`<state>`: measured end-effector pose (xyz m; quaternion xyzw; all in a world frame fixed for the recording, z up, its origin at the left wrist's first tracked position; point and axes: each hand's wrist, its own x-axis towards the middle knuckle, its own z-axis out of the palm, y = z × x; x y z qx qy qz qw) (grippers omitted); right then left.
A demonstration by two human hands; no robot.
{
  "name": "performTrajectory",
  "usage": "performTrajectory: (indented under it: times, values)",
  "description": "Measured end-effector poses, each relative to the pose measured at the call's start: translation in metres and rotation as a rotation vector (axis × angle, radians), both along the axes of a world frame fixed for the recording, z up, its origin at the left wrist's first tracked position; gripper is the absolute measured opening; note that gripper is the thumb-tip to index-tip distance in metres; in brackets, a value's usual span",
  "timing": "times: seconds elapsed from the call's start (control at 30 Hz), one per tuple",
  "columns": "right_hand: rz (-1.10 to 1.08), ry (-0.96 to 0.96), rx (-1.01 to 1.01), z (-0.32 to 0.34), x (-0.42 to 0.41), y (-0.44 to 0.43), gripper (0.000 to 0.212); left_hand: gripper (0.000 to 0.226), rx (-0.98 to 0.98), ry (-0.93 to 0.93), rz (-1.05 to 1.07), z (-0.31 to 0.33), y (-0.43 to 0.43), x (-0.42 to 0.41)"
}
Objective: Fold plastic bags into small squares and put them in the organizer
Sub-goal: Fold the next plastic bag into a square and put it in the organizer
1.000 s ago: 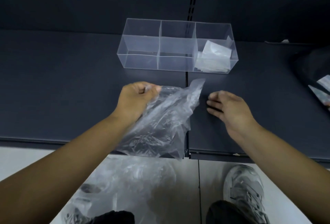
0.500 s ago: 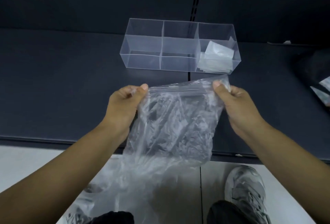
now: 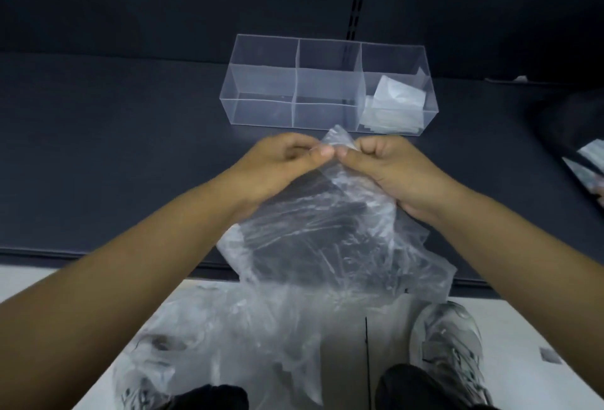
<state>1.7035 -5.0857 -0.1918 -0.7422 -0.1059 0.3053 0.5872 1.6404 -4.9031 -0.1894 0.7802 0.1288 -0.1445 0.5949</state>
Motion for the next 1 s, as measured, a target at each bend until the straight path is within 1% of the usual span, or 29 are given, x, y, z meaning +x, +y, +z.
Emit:
performTrajectory:
  times: [0.03,0.07,0.1,0.13,0.2,0.27,0.3,0.37,0.43,0.53,0.57,0.6,0.67,0.7,0.73,0.77,0.8,0.83,0.87,0.9,0.93,0.97,1.0]
  values:
    - [0.016,-0.015,-0.011,0.000,0.002,0.003,0.031,0.042,-0.045,0.021,0.014,0.000,-0.004,0.007]
    - [0.016,-0.032,-0.031,0.000,0.006,0.002,0.027,0.036,-0.065,0.024,0.087,-0.003,-0.004,0.012]
    - [0.010,-0.051,-0.067,0.000,0.012,-0.003,0.022,0.035,-0.041,0.014,0.179,-0.007,0.000,0.014]
    - [0.001,-0.078,-0.121,-0.001,0.018,-0.012,0.017,0.036,0.023,-0.006,0.268,-0.013,0.007,0.014]
    - [-0.057,-0.141,-0.229,-0.006,0.029,-0.037,0.014,0.037,0.129,-0.036,0.425,-0.027,0.026,0.008]
    - [-0.140,-0.150,-0.261,-0.012,0.036,-0.061,0.018,0.039,0.165,-0.011,0.535,-0.039,0.042,0.000]
    - [-0.153,-0.114,-0.237,-0.015,0.036,-0.070,0.025,0.040,0.172,0.006,0.568,-0.045,0.048,-0.004]
    - [-0.108,0.022,-0.172,-0.022,0.033,-0.080,0.044,0.041,0.168,0.015,0.600,-0.053,0.054,-0.011]
    - [-0.013,0.108,-0.155,-0.030,0.027,-0.081,0.056,0.041,0.165,-0.005,0.597,-0.057,0.056,-0.014]
    - [0.096,0.044,-0.181,-0.036,0.027,-0.073,0.065,0.040,0.156,-0.025,0.589,-0.061,0.058,-0.014]
    - [0.132,0.006,-0.200,-0.035,0.030,-0.069,0.065,0.040,0.155,-0.028,0.589,-0.062,0.058,-0.013]
    - [0.176,-0.030,-0.229,-0.035,0.034,-0.065,0.060,0.040,0.154,-0.031,0.588,-0.062,0.059,-0.013]
    - [0.273,-0.084,-0.294,-0.036,0.042,-0.058,0.035,0.039,0.144,-0.030,0.591,-0.065,0.060,-0.013]
    - [0.311,-0.086,-0.312,-0.037,0.045,-0.057,0.026,0.039,0.137,-0.024,0.601,-0.065,0.062,-0.013]
    - [0.343,-0.073,-0.310,-0.037,0.048,-0.059,0.024,0.038,0.127,-0.016,0.619,-0.066,0.064,-0.012]
    - [0.365,-0.054,-0.288,-0.036,0.050,-0.063,0.027,0.036,0.120,-0.007,0.643,-0.068,0.067,-0.012]
    - [0.374,-0.037,-0.254,-0.036,0.052,-0.069,0.033,0.034,0.116,0.001,0.672,-0.069,0.071,-0.012]
    - [0.367,-0.029,-0.228,-0.035,0.055,-0.077,0.044,0.033,0.110,0.006,0.701,-0.070,0.075,-0.012]
    - [0.340,-0.023,-0.205,-0.035,0.058,-0.085,0.059,0.031,0.100,0.009,0.721,-0.071,0.078,-0.011]
    - [0.291,0.007,-0.178,-0.034,0.061,-0.092,0.073,0.030,0.087,0.010,0.730,-0.072,0.080,-0.011]
    - [0.223,0.058,-0.145,-0.034,0.063,-0.096,0.080,0.031,0.074,0.008,0.728,-0.073,0.080,-0.011]
    - [0.146,0.104,-0.106,-0.034,0.065,-0.097,0.077,0.033,0.068,0.005,0.719,-0.074,0.079,-0.010]
    - [0.070,0.120,-0.077,-0.035,0.067,-0.096,0.061,0.035,0.068,-0.001,0.710,-0.073,0.077,-0.009]
